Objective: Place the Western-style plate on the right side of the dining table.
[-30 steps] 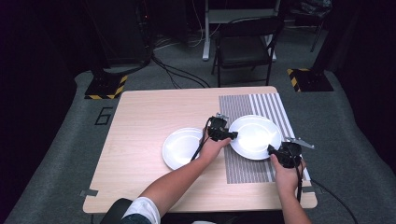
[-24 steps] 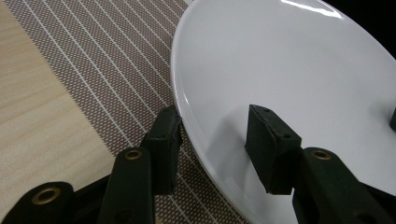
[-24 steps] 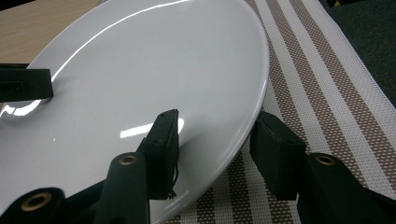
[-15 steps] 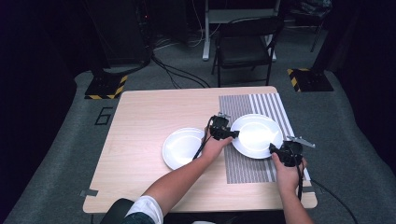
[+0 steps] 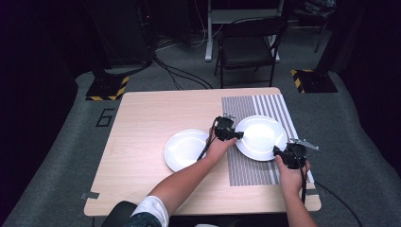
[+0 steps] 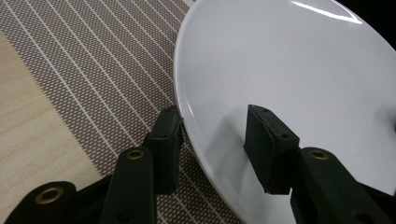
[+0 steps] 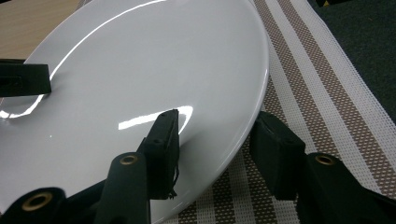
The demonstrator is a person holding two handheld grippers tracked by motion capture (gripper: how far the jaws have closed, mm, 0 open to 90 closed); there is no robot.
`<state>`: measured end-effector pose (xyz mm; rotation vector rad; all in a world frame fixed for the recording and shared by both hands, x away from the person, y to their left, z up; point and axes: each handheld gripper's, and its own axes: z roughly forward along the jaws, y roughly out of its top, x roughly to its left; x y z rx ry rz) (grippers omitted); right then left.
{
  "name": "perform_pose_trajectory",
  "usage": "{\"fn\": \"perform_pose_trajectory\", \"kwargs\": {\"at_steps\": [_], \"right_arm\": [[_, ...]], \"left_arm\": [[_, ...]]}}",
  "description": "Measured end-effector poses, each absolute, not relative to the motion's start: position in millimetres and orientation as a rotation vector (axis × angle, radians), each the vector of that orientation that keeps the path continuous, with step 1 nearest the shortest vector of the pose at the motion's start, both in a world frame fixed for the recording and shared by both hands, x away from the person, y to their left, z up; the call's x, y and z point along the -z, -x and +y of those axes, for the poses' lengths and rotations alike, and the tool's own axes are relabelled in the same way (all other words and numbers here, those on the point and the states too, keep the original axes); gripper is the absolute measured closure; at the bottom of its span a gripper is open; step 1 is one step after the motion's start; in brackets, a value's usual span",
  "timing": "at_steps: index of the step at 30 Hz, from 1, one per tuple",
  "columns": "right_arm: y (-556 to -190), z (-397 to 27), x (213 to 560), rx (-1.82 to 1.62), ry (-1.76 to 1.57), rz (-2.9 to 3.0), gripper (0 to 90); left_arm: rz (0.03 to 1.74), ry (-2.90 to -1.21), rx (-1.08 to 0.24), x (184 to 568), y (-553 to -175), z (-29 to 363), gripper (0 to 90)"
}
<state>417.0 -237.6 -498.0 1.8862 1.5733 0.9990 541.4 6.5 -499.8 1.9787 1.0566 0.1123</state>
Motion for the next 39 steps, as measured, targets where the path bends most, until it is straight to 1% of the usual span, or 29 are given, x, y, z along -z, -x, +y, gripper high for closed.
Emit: {"fn": "perform_pose_trajectory", "kwargs": {"at_steps": [23, 39], "right_arm": [[-429, -244, 509, -0.948, -1.924, 1.558, 52.3], [-432, -241, 512, -0.934, -1.942, 1.568, 52.3]], "left_arm": [[1.085, -2.003, -0.127, 509, -549, -7, 56.7], [1.104, -2.014, -0.132, 511, -551, -6, 57.4]]}}
